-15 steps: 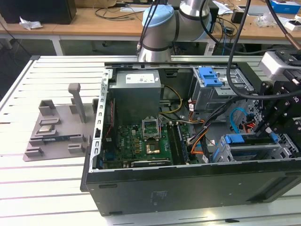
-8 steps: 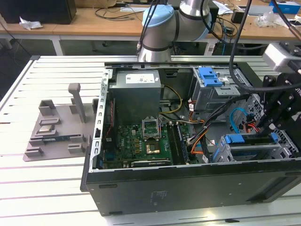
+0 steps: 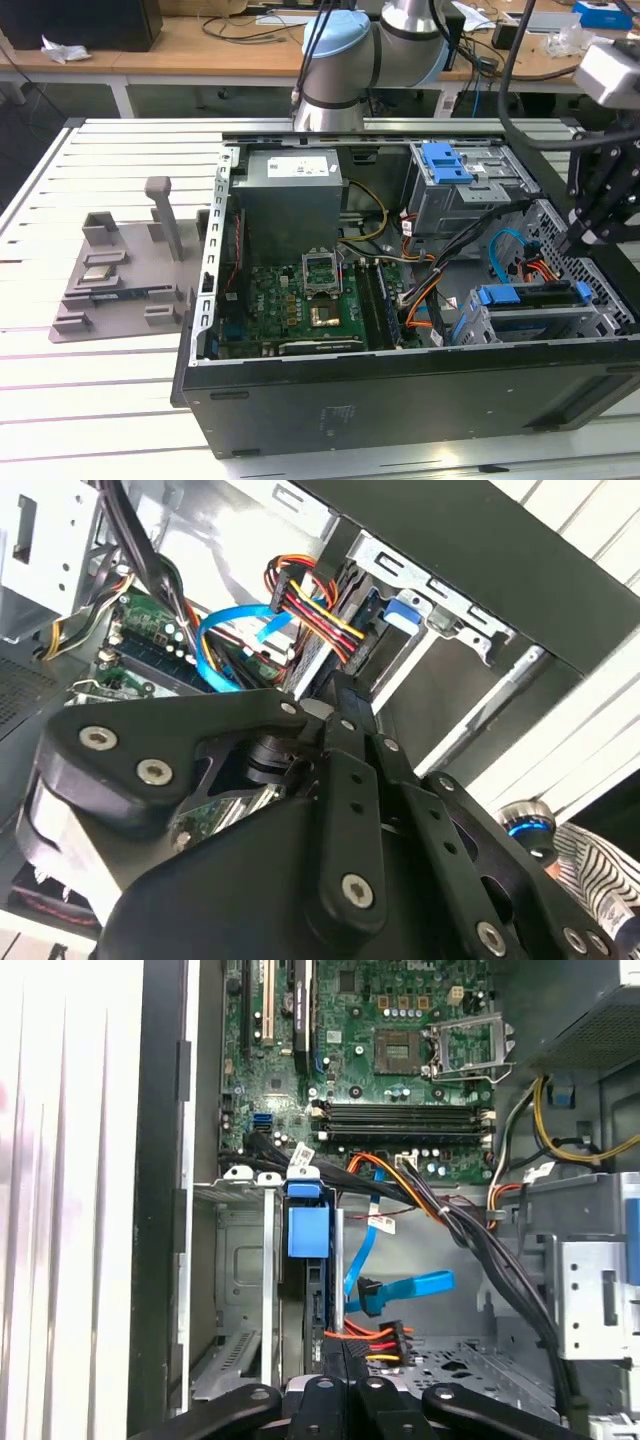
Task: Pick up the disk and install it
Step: 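Insert the first disk wire, then insert the second disk wire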
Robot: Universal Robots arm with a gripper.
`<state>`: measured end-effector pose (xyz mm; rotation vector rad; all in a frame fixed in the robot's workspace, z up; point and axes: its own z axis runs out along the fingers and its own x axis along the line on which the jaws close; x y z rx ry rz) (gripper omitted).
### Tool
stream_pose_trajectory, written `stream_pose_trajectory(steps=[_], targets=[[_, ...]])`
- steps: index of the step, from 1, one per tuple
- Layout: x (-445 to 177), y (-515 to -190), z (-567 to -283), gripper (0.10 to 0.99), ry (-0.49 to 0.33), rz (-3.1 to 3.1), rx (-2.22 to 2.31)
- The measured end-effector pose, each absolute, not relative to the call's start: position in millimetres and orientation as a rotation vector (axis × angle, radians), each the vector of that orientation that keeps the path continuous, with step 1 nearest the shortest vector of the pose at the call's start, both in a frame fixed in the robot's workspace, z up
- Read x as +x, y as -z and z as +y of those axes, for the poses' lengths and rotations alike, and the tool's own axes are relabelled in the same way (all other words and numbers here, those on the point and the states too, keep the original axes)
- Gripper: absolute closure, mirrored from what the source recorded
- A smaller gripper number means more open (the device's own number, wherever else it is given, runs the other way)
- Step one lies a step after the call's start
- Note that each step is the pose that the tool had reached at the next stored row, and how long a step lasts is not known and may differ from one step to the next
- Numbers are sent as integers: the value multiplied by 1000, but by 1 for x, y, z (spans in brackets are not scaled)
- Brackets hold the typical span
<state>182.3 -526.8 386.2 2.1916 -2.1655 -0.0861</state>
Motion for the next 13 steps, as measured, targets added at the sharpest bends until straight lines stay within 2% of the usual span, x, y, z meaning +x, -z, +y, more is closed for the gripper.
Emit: stream_pose_trajectory(steps=[13], targets=[[182, -392, -527, 980, 86, -2165, 2192]])
